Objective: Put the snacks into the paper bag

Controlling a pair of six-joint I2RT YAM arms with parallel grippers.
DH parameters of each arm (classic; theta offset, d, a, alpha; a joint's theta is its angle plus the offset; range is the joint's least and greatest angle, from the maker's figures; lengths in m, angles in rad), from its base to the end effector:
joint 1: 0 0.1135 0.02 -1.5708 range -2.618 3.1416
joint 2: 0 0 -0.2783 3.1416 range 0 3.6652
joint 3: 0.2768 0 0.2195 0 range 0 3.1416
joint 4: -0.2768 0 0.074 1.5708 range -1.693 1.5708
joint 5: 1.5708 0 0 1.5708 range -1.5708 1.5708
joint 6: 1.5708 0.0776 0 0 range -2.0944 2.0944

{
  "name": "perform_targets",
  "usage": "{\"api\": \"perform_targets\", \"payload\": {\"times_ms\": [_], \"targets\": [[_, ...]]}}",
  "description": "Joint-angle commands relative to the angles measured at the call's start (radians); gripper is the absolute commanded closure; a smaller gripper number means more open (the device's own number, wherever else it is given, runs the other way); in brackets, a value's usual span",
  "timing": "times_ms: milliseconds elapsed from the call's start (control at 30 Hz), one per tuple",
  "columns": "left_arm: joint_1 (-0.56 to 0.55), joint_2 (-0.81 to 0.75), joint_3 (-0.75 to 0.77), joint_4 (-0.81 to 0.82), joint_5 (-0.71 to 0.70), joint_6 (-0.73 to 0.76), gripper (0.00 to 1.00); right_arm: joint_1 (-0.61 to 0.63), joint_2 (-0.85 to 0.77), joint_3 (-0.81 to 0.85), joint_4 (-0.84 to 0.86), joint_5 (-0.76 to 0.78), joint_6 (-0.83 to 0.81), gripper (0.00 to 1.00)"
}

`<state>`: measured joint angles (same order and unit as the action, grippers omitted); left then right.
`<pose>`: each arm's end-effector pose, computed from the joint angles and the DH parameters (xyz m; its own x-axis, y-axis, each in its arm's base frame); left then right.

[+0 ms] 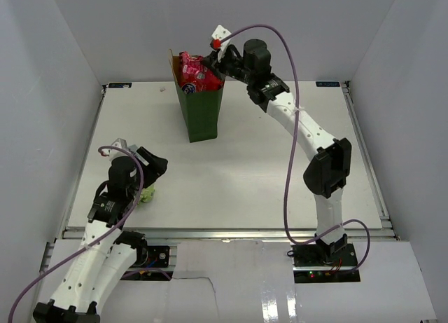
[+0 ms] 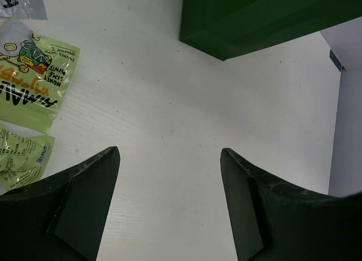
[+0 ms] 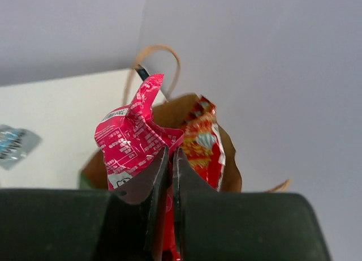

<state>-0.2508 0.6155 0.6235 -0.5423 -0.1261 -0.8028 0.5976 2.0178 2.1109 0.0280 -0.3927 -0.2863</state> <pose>0.1316 -0.0236 0.2590 -0.4444 -0.6228 -0.6439 -0.2566 0.7772 -0.5746 0.3880 0.3000 0.4614 0.3313 -0.0901 -0.9392 -0.7717 0.5468 -0.3247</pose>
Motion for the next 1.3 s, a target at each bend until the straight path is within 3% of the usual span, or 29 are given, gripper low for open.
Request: {"api": "perform_targets", "payload": {"times_ms": [0, 167, 400, 500, 567, 600, 700, 733, 833, 967, 1067, 1200, 1267], "targets": [[0.001, -0.042, 0.036, -0.044, -0.036, -0.042, 0.18, 0.005, 0.053, 0.029, 0.098, 0.198, -0.091, 0.92], [0.001, -0.036, 0.045, -0.064, -0.052, -0.052, 0.18, 0.025, 0.076, -0.026, 0.159, 0.212, -0.148, 0.86], [-0.001, 0.052, 0.068, -0.064, -0.044, -0.056, 0.18, 0.031, 0.055, -0.023, 0.132, 0.161, -0.148, 0.42], [0.001, 0.092, 0.079, -0.067, -0.059, -0.062, 0.18, 0.025, 0.007, -0.019, 0.092, 0.111, -0.119, 0.32], [0.001, 0.133, 0.097, -0.085, -0.096, -0.07, 0.18, 0.015, -0.051, -0.019, 0.041, 0.001, -0.105, 0.22], [0.001, 0.151, 0.107, -0.096, -0.108, -0.076, 0.18, -0.005, -0.073, -0.019, -0.024, -0.061, -0.103, 0.1], [0.001, 0.27, 0.156, -0.157, -0.153, -0.073, 0.2, -0.07, -0.171, -0.083, -0.126, -0.393, -0.106, 0.05], [0.004, 0.309, 0.169, -0.198, -0.182, -0.076, 0.21, -0.081, -0.23, -0.176, -0.163, -0.519, -0.111, 0.04], [0.024, 0.461, 0.206, -0.268, -0.22, -0.085, 0.21, -0.116, -0.36, -0.357, -0.29, -0.641, -0.207, 0.03], [0.111, 0.616, 0.214, -0.249, -0.297, -0.003, 0.22, -0.154, -0.522, -0.738, -0.411, -0.615, -0.43, 0.02], [0.175, 0.717, 0.219, -0.205, -0.3, 0.066, 0.21, -0.18, -0.611, -0.923, -0.441, -0.583, -0.471, 0.02], [0.216, 0.828, 0.266, -0.108, -0.302, 0.175, 0.19, -0.232, -0.665, -1.067, -0.435, -0.574, -0.49, 0.02], [0.22, 0.892, 0.309, -0.078, -0.279, 0.256, 0.1, -0.24, -0.674, -1.112, -0.43, -0.568, -0.493, 0.02]]}}
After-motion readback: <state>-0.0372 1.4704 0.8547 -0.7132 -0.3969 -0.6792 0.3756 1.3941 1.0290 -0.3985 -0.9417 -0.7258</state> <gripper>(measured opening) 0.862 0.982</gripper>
